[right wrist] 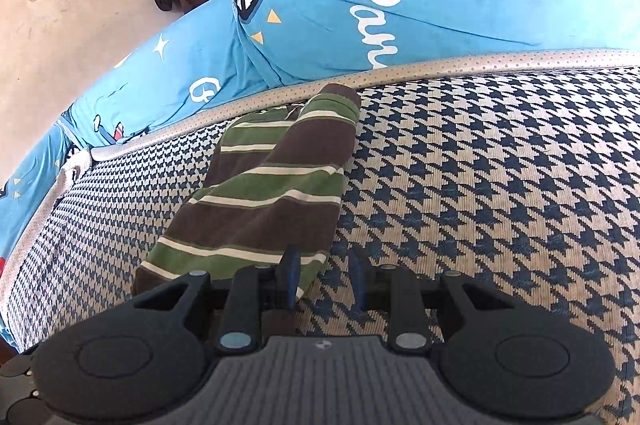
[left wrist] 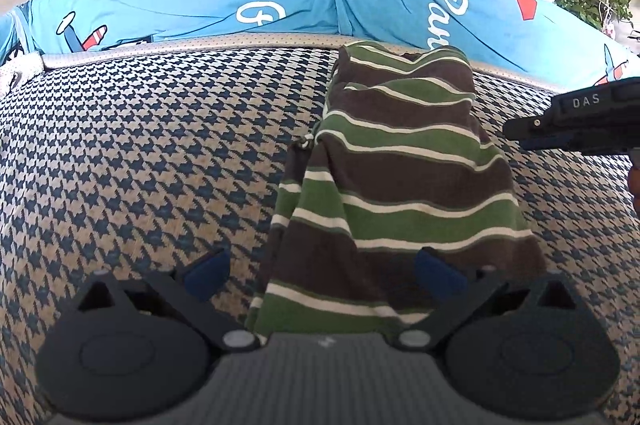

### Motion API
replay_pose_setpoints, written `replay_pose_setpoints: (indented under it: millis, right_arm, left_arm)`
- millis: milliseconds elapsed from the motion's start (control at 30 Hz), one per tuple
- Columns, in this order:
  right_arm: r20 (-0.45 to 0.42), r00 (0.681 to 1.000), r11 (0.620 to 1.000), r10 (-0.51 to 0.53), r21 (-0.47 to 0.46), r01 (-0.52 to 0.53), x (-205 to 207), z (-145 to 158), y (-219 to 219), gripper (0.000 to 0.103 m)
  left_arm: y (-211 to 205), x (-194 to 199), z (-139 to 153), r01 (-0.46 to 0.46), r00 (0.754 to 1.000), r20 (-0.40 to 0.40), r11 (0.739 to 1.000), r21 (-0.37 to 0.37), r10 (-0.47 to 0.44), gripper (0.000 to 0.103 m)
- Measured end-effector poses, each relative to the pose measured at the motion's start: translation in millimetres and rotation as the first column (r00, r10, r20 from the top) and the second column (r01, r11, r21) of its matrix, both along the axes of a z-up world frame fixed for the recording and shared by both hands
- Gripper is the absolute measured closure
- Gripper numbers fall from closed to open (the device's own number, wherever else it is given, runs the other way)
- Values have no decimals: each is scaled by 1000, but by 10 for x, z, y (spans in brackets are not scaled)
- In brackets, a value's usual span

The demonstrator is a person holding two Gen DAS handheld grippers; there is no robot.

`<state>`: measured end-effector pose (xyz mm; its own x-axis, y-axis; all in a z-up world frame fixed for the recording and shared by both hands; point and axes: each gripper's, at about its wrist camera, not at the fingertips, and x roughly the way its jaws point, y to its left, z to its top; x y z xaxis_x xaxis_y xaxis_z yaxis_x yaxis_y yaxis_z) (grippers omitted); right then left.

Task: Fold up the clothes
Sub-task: 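Grasp the end of the striped strip with the right gripper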

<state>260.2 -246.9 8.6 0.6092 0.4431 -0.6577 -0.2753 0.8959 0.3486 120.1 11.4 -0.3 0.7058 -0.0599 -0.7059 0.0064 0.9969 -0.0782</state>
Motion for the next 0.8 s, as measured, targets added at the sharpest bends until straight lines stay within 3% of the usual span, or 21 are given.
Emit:
replay_pose_setpoints:
  millis: [800]
  right_arm:
    - [55,998,991,-41,127,34,607,-92,-35,72]
  left_arm:
    - [-81,49,-17,21,1000,-5,1000,-22,-21,0]
